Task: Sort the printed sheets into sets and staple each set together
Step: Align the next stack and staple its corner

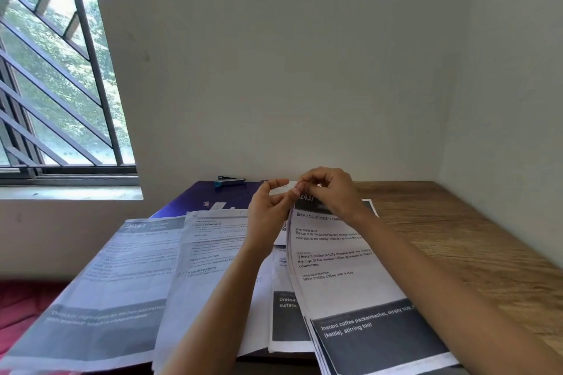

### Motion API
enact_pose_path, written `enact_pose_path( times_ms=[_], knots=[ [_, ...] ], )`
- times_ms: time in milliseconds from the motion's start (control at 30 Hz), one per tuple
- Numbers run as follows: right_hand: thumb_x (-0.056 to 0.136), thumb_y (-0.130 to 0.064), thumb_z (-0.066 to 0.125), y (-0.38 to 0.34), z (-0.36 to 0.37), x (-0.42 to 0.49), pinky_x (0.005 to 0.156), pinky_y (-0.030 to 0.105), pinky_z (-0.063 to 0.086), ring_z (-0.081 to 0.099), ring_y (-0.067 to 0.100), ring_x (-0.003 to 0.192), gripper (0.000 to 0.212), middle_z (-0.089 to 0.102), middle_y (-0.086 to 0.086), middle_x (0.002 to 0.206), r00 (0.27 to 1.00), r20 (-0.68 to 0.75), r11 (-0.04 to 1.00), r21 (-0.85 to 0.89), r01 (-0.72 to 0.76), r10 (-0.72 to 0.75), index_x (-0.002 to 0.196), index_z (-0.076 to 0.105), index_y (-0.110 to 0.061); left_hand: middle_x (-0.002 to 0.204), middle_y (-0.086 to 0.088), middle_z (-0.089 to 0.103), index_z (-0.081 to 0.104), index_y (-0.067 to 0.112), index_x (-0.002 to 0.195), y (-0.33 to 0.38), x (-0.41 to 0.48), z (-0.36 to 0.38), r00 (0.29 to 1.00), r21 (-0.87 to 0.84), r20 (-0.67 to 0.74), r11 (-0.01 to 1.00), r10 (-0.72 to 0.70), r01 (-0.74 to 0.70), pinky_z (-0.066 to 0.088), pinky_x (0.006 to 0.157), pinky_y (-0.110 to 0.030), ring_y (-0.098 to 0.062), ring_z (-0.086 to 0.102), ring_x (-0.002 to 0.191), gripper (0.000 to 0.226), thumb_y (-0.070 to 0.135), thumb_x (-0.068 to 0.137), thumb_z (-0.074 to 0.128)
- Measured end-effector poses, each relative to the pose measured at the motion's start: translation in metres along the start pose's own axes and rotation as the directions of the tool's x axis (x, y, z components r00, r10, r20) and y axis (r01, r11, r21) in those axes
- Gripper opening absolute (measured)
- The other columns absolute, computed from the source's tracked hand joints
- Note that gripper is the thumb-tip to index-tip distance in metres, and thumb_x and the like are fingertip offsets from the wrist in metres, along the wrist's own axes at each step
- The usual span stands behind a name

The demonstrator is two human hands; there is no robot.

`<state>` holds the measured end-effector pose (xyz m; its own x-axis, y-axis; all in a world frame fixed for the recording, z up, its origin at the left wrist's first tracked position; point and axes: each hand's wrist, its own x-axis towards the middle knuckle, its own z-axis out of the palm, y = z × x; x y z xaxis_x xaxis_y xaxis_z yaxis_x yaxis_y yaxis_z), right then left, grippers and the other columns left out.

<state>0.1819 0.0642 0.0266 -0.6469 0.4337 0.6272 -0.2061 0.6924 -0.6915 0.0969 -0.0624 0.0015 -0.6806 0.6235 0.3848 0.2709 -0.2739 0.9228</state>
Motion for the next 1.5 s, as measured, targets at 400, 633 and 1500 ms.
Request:
enact_pose_path(
  times_ms=[400,633,1500],
  knots=[
    [0.083,-0.012,0.071,-0.057,-0.040,0.005,0.072,0.008,0.047,0.064,-0.001,0.073,0.004,0.071,-0.009,0.078,0.993,-0.078,0.975,-0.212,0.068,-0.086,0.083,0.075,-0.014,0.090,-0.002,0.065,0.052,0.014,0.108,0.040,-0.019,0.037,0.978,0.420,0.174,0.890,0.112,-0.176,0.046,0.058,-0.018,-0.018,0.061,0.077,0.013,0.018,0.101,0.042],
    [0.083,-0.017,0.068,-0.085,-0.050,0.013,0.075,0.033,0.055,0.065,0.010,0.074,0.006,0.071,-0.007,0.076,0.980,-0.115,0.913,-0.396,0.102,-0.160,0.080,0.074,-0.018,0.076,0.007,0.048,0.045,0.007,0.105,0.069,-0.043,0.049,0.969,0.400,0.163,0.886,0.185,-0.236,0.037,0.046,-0.007,-0.003,0.045,0.062,0.010,0.014,0.103,0.038],
    [0.078,-0.014,0.061,-0.148,-0.088,0.054,0.090,0.046,0.050,0.065,0.013,0.082,0.019,0.066,-0.014,0.071,0.961,-0.276,0.915,-0.388,-0.112,0.001,0.069,0.069,-0.028,0.106,0.009,0.064,0.048,0.031,0.108,0.049,-0.077,0.021,0.946,0.258,0.295,0.942,0.133,-0.213,0.048,0.084,-0.020,-0.013,0.060,0.099,0.019,0.014,0.100,0.045]
  ],
)
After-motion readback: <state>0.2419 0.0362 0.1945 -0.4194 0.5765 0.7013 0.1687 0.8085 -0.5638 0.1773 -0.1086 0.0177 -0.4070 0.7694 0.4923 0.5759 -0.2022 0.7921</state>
